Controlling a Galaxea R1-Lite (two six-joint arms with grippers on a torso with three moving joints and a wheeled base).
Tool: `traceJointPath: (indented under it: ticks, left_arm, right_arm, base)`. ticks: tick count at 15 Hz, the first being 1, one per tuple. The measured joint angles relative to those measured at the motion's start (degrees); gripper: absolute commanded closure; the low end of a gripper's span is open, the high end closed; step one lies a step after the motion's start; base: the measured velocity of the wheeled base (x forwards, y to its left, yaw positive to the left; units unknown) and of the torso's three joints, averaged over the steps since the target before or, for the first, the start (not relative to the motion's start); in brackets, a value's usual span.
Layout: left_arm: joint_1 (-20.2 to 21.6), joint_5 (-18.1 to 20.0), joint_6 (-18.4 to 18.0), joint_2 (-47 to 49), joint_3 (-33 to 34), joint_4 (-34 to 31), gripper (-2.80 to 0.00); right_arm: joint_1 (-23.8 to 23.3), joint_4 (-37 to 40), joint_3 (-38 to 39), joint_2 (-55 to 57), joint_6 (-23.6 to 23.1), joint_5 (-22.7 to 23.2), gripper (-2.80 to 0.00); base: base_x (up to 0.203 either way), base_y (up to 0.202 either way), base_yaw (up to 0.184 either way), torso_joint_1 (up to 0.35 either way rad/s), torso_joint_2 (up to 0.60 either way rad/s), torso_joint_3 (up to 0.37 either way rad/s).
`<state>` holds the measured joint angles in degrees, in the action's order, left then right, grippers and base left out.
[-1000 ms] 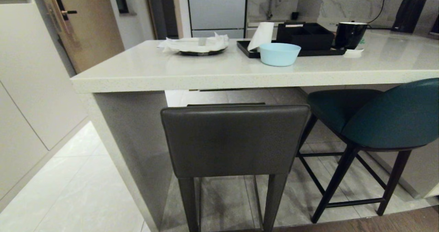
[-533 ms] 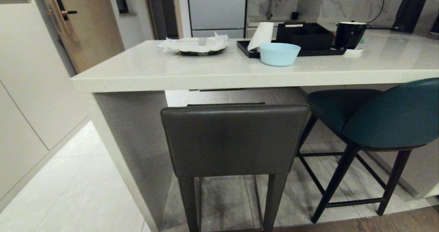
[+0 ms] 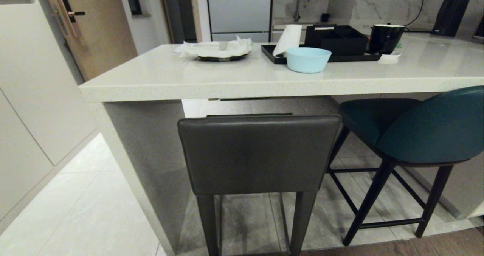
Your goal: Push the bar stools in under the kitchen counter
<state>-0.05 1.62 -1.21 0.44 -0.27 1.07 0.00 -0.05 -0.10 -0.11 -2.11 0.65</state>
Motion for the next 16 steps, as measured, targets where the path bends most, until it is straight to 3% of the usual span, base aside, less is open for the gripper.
traceJointPath:
  ticks: [1,2,9,16]
  left_arm:
    - [-0.02,0.17,-3.56,-0.23,0.13,0.29,0.0]
    - [-0.06,0.47,-4.67,-0.39,0.17,0.55,0.0]
    - [0.05,-0.41,-1.27,-0.54,0.27,1.23,0.0]
    - [0.05,-0.5,-1.07,-0.54,0.27,1.18,0.0]
  right_arm:
    - [0.0,-0.02,0.02,0.0,0.06,-0.1,0.0]
    - [0.0,-0.02,0.05,0.0,0.07,-0.1,0.0]
    - [0.0,-0.02,0.1,0.0,0.49,-0.21,0.0]
    - [0.0,-0.02,0.1,0.0,1.21,-0.24,0.0]
  base:
    - [0.0,0.0,0.0,0.0,0.0,0.0]
    - [0.0,0.0,0.0,0.0,0.0,0.0]
    - [0.0,0.0,0.0,0.0,0.0,0.0]
    - [0.0,0.0,0.0,0.0,0.0,0.0]
